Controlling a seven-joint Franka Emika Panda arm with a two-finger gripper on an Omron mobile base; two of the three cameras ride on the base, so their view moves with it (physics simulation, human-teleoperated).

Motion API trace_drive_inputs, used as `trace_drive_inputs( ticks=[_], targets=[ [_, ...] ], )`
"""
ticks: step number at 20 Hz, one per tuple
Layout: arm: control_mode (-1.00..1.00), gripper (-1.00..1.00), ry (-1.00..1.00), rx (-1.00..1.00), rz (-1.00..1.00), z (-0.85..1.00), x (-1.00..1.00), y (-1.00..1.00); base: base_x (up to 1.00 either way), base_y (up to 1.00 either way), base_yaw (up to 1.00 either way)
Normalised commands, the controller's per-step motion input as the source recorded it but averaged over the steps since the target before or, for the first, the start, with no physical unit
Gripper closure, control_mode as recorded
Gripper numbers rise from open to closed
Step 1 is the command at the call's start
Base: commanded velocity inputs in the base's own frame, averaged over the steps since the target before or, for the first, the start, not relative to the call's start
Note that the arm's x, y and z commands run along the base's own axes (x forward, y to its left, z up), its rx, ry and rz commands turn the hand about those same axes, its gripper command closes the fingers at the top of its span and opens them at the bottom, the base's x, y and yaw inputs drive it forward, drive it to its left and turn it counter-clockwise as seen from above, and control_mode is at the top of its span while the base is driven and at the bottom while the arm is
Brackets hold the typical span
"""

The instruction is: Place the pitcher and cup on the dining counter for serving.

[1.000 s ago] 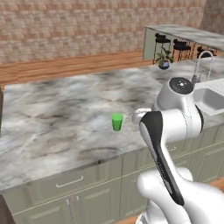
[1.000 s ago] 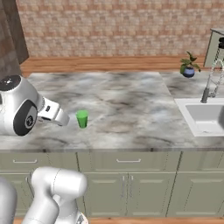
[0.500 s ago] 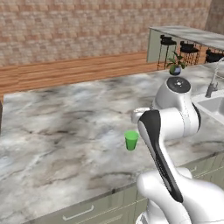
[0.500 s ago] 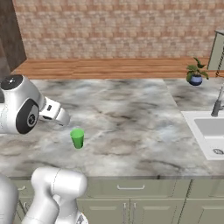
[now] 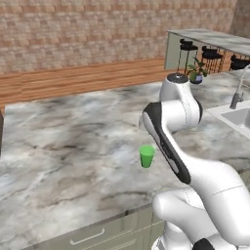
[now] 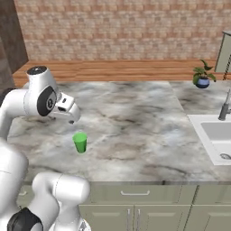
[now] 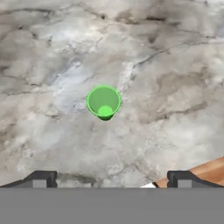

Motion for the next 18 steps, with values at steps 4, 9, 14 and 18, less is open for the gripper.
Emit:
trace_drive_inputs(
  ticks=[4, 9, 14, 18],
  targets=[
    [-1.00, -1.00, 0.22, -0.06, 0.08, -0.63, 0.28, 0.30, 0.00, 0.00, 0.00],
    [-1.00, -1.00, 0.23, -0.08, 0.17, -0.84, 0.14, 0.14, 0.00, 0.00, 0.00],
    [-1.00, -1.00, 0.07, 0.00, 0.19, -0.46, 0.16, 0.00, 0.00, 0.00, 0.00],
    [-1.00, -1.00, 0.03, 0.00, 0.21, -0.28, 0.15, 0.00, 0.00, 0.00, 0.00]
  ],
)
